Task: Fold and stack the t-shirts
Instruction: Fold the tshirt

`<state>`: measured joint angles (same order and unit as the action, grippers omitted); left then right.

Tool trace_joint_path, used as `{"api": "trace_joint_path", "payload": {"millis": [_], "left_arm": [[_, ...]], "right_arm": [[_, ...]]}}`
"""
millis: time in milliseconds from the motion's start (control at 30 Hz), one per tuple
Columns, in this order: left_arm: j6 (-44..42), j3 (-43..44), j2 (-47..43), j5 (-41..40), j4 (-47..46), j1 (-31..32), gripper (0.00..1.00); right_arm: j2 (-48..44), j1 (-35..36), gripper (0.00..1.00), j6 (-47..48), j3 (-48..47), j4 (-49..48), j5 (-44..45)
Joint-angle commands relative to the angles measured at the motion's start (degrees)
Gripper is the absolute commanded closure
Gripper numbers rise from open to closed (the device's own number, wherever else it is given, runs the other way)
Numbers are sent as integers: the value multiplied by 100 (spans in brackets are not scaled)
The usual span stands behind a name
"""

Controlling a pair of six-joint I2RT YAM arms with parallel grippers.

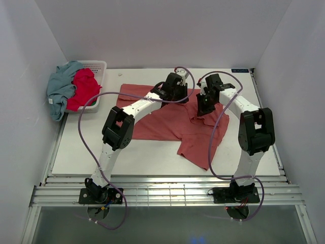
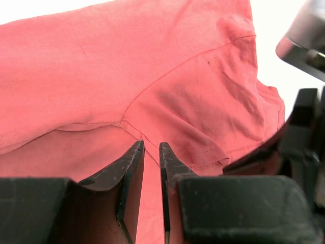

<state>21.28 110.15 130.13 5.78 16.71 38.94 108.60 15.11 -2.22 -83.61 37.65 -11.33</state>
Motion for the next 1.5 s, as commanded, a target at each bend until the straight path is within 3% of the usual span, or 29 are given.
{"api": "trace_joint_path", "payload": {"millis": [0, 100, 267, 367, 533, 867, 1267, 1467], "left_arm": [[-36, 121, -5, -50, -19, -9, 71], [-89, 323, 144, -490, 279, -193, 71], [157, -35, 22, -727, 421, -1255, 83], [0, -282, -118, -1069, 368, -1827, 90], [-80, -634, -277, -1263, 342, -2495, 92], [-54, -864, -32, -1290, 377, -2883, 93], [52, -1074, 22, -1457, 465, -3024, 97], [0, -1083, 39, -1440, 412, -3094, 97]], "right_arm": [[-172, 44, 81, 108, -102, 190, -19], [-102, 35, 81, 3, -321, 172, 455], [292, -70, 80, -349, -893, 199, 1307], [635, -193, 85, -472, -1332, 216, 1721], [1005, -412, 91, -516, -1763, 225, 2073], [1620, -834, 92, -552, -1948, 261, 2135], [2999, -1204, 92, -534, -3397, 665, 1880], [3247, -1274, 92, -394, -3707, 368, 1486]]}}
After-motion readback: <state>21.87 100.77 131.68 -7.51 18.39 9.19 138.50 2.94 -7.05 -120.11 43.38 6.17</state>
